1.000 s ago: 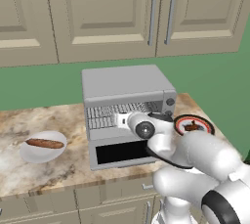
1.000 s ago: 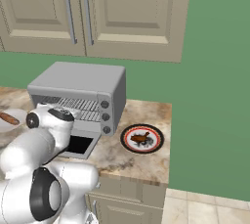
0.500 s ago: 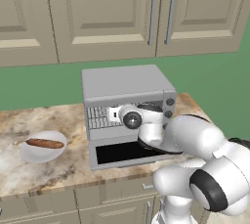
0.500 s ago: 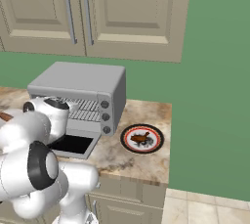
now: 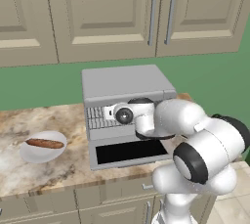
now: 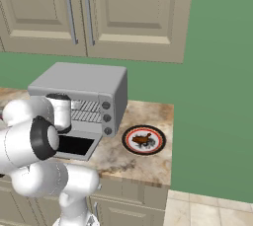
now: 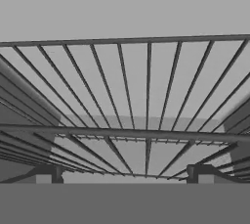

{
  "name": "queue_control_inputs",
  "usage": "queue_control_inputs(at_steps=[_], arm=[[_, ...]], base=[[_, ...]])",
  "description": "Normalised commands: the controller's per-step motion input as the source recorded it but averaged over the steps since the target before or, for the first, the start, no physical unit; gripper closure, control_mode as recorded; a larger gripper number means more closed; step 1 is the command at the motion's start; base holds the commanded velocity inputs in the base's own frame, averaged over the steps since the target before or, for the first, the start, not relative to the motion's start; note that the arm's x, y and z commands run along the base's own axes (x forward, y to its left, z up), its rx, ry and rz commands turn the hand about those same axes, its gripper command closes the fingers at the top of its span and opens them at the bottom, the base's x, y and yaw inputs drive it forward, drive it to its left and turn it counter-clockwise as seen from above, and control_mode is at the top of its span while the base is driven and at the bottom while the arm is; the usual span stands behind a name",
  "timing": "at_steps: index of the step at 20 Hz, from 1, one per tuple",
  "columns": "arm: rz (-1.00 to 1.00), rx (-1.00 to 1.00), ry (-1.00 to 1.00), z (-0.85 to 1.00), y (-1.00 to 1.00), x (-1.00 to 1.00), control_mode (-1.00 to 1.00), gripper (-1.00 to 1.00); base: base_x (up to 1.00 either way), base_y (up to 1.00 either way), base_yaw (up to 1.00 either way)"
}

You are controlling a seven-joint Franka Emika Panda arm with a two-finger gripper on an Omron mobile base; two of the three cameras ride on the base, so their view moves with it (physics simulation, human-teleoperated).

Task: Open the toaster oven door. Place the baguette on the top rack in the toaster oven and place the chicken drumstick on the bottom rack.

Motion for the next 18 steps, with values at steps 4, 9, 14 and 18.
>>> queue_control_inputs(at_steps=[4,9,14,18], arm=[[0.01,-0.03,0.00,-0.40,0.00,0.36,-1.00,-1.00],[0.02,-0.03,0.08,-0.58,0.00,0.18,-1.00,-1.00],[0.02,-0.01,0.25,-0.84,0.00,0.02,-1.00,-1.00],[0.00,0.00,0.49,-0.57,0.01,-0.57,-1.00,-1.00]], base=[[0.00,0.00,0.00],[0.00,0.00,0.00],[0.00,0.00,0.00],[0.00,0.00,0.00]])
